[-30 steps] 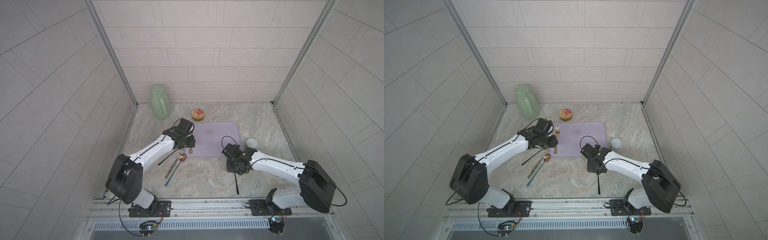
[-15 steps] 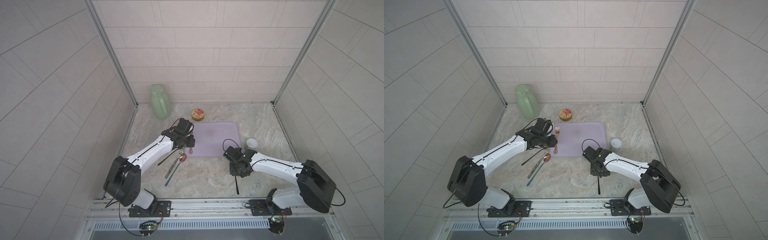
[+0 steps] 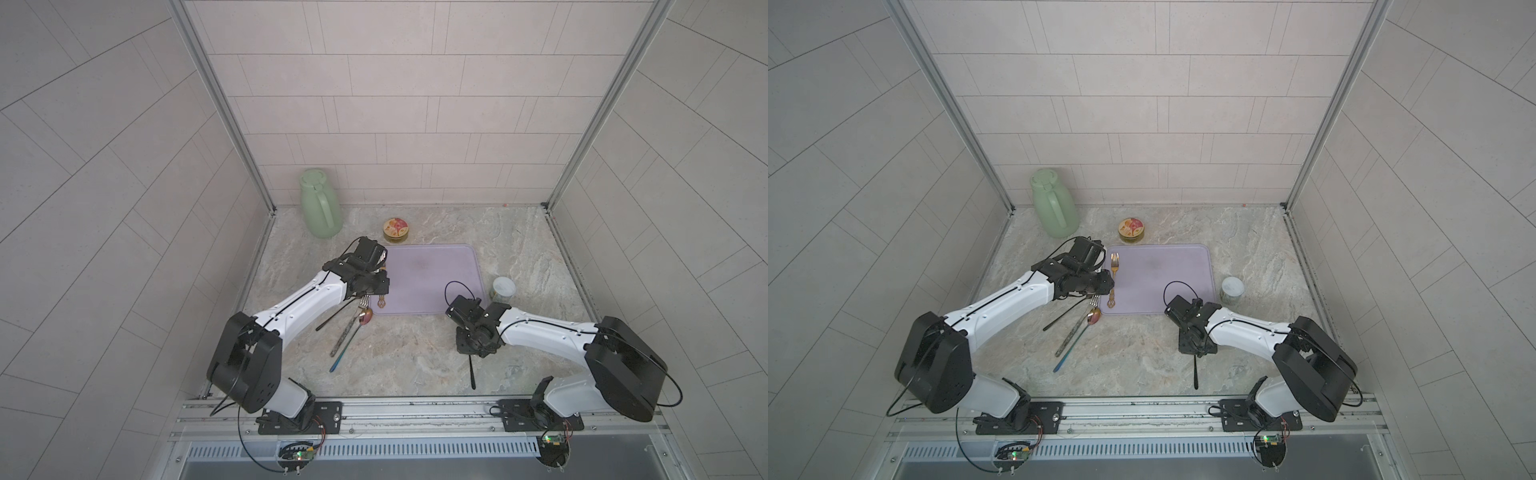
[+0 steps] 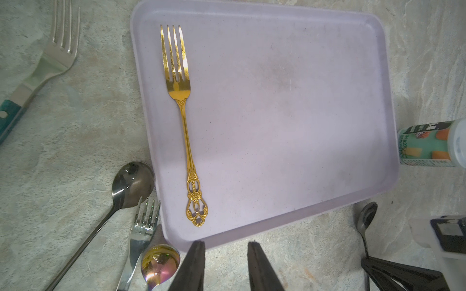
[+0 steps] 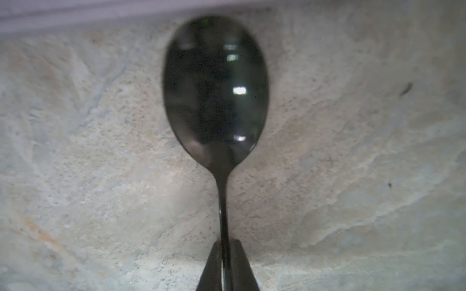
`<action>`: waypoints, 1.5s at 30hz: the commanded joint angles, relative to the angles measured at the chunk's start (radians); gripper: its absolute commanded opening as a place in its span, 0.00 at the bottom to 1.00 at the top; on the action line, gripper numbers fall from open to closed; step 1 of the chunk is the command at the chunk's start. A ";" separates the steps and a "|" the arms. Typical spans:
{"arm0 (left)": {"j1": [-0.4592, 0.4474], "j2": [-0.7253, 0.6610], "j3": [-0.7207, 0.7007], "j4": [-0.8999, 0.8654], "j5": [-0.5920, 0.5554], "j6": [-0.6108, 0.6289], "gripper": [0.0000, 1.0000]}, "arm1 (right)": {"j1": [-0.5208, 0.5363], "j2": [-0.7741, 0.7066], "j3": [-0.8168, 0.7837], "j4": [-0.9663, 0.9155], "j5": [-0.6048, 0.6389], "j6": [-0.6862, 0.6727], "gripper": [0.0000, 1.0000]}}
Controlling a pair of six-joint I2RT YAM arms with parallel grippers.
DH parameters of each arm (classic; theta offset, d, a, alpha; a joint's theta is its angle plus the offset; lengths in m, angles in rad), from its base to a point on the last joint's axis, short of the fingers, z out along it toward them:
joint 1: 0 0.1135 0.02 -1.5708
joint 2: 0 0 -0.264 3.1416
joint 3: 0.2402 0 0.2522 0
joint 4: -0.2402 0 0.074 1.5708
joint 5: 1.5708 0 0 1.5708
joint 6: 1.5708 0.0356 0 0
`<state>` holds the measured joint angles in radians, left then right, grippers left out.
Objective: Set the spoon and fork side by side
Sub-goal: Pick up the spoon from the center of the board, then place the spoon on the tray.
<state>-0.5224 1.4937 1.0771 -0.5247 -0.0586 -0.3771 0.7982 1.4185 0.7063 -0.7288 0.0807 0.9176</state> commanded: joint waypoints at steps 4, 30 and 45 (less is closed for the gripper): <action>-0.004 -0.019 0.006 -0.032 -0.040 0.004 0.31 | 0.002 -0.003 0.097 -0.074 0.020 -0.045 0.00; 0.174 -0.173 -0.143 0.002 -0.192 -0.156 0.30 | -0.105 0.858 1.421 -0.459 0.055 -0.218 0.00; 0.175 -0.187 -0.161 0.038 -0.182 -0.130 0.30 | -0.100 1.109 1.739 -0.482 -0.051 -0.201 0.00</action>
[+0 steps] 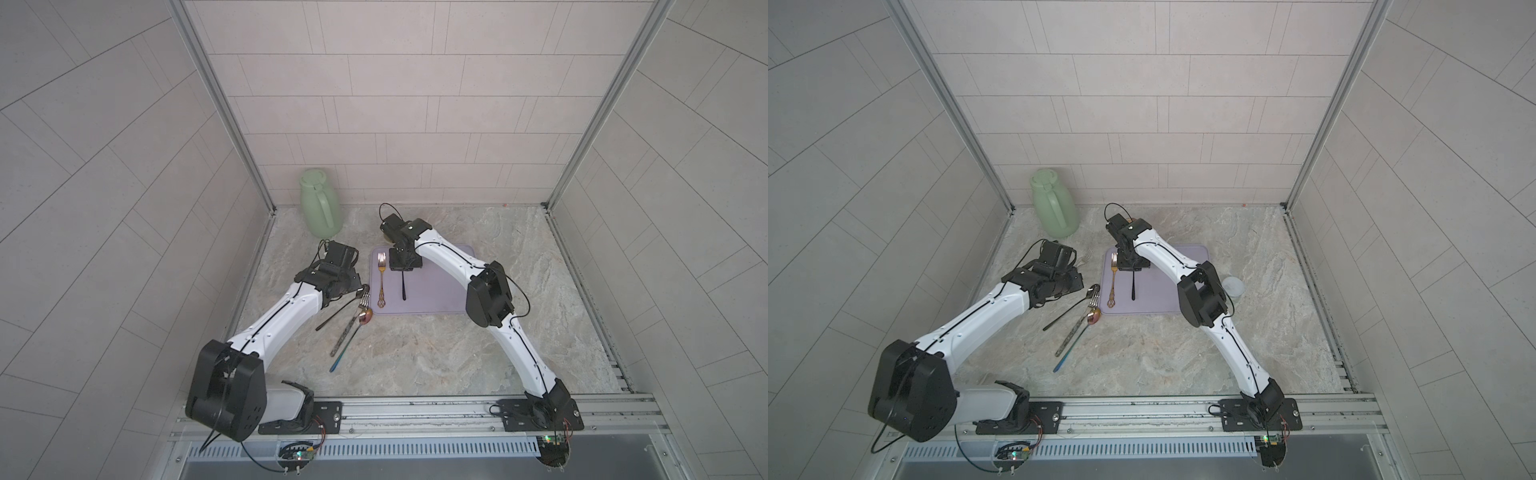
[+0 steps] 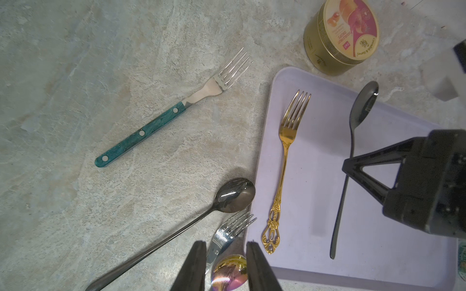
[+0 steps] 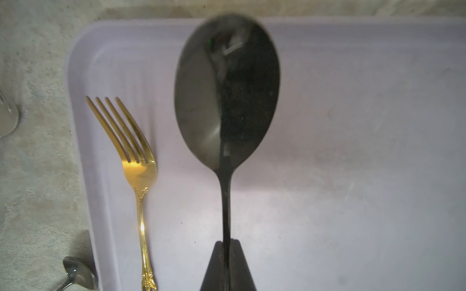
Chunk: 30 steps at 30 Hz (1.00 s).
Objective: Set the spoon and fork side by side
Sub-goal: Place the spoon on the tray.
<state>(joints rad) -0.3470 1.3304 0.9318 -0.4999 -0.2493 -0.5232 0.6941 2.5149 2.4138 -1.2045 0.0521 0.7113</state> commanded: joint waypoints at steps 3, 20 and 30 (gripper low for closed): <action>-0.001 -0.019 -0.013 0.014 0.014 0.019 0.30 | 0.011 0.026 0.034 0.002 -0.024 0.012 0.00; 0.000 -0.028 -0.015 0.018 0.026 0.020 0.30 | 0.022 0.067 0.036 0.039 -0.080 0.034 0.18; -0.001 -0.018 -0.016 0.020 0.052 0.022 0.30 | 0.019 -0.081 -0.059 0.029 -0.107 0.036 0.25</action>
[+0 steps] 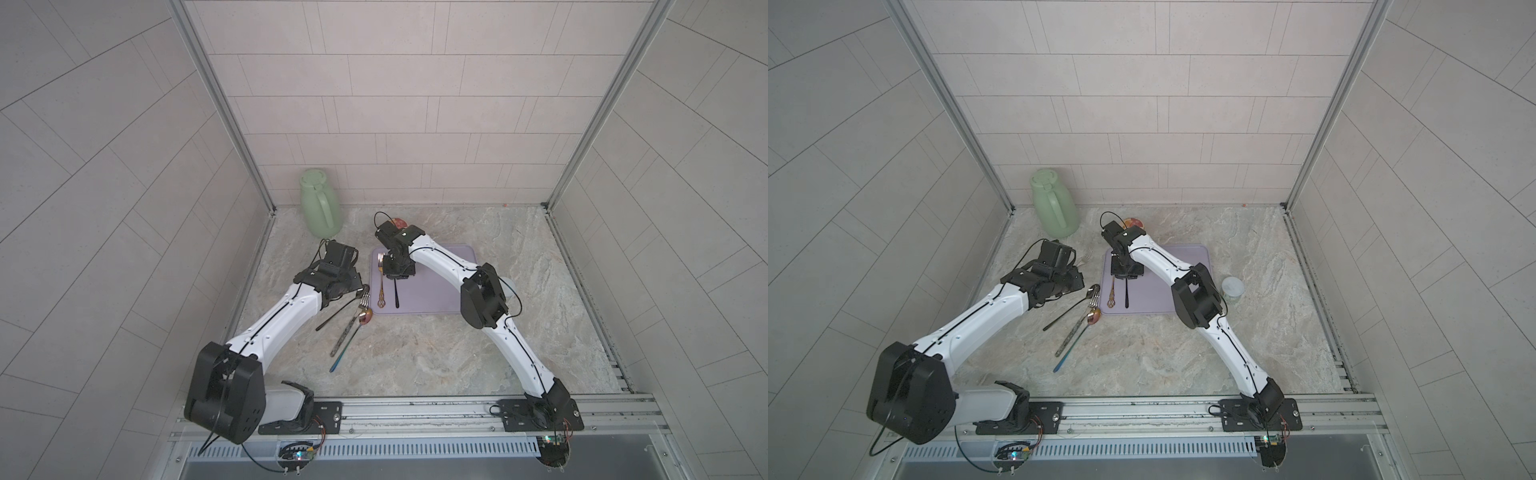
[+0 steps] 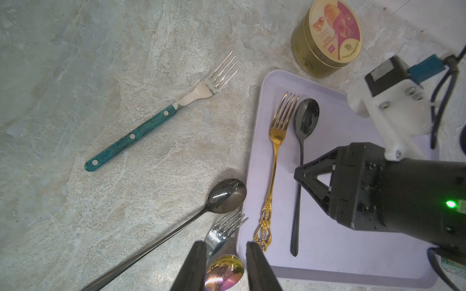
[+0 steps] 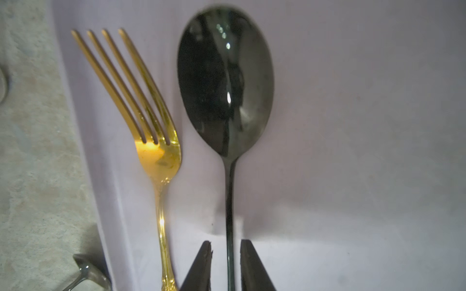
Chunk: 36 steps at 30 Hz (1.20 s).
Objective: Set the spoon and fork side by side
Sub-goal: Place the spoon on the tray, then pick up the fork at the center of the board.
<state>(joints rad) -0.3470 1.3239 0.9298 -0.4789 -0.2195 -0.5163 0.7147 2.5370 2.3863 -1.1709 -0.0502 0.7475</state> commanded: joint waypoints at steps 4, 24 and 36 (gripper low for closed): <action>-0.004 0.003 -0.009 -0.002 0.044 0.014 0.30 | -0.004 -0.197 -0.165 0.062 -0.013 -0.010 0.25; -0.127 0.090 -0.137 -0.175 -0.029 -0.077 0.35 | -0.056 -0.654 -0.694 0.294 -0.019 -0.119 0.27; -0.098 0.185 -0.155 -0.169 -0.003 -0.074 0.37 | -0.091 -0.708 -0.772 0.305 -0.033 -0.112 0.27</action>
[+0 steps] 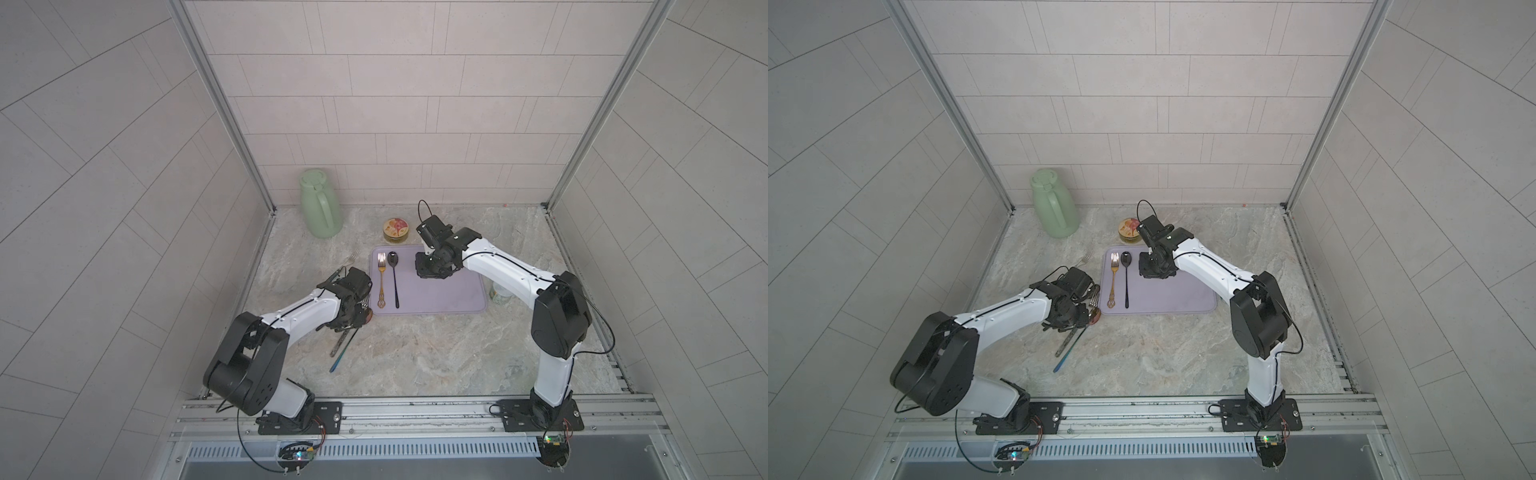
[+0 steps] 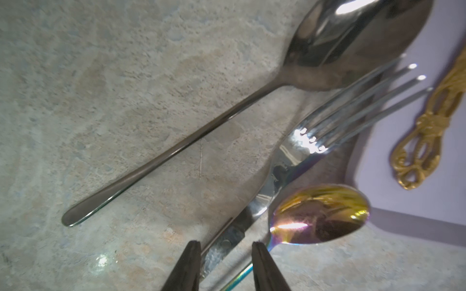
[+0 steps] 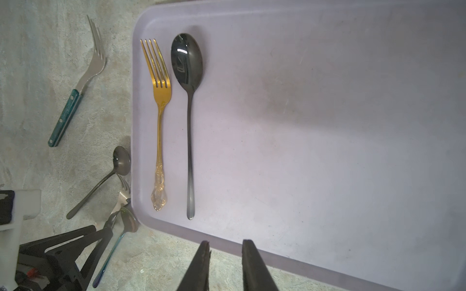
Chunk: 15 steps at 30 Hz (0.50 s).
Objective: Set the spoon and fork side by side
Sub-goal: Pick up the fork at the center of the board.
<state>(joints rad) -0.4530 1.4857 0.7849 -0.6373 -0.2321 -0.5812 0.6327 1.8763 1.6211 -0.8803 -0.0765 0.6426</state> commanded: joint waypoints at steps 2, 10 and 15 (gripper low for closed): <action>0.012 0.041 -0.004 -0.017 0.007 -0.015 0.37 | -0.011 -0.050 -0.009 0.016 -0.010 -0.008 0.26; 0.031 0.077 0.002 -0.040 0.002 -0.032 0.32 | -0.011 -0.058 -0.016 0.023 -0.013 -0.009 0.25; 0.046 0.064 -0.003 -0.038 0.005 -0.030 0.24 | -0.014 -0.065 -0.021 0.032 -0.011 -0.011 0.25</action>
<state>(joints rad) -0.4187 1.5448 0.7937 -0.6411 -0.2245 -0.6056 0.6212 1.8580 1.6043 -0.8589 -0.0914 0.6418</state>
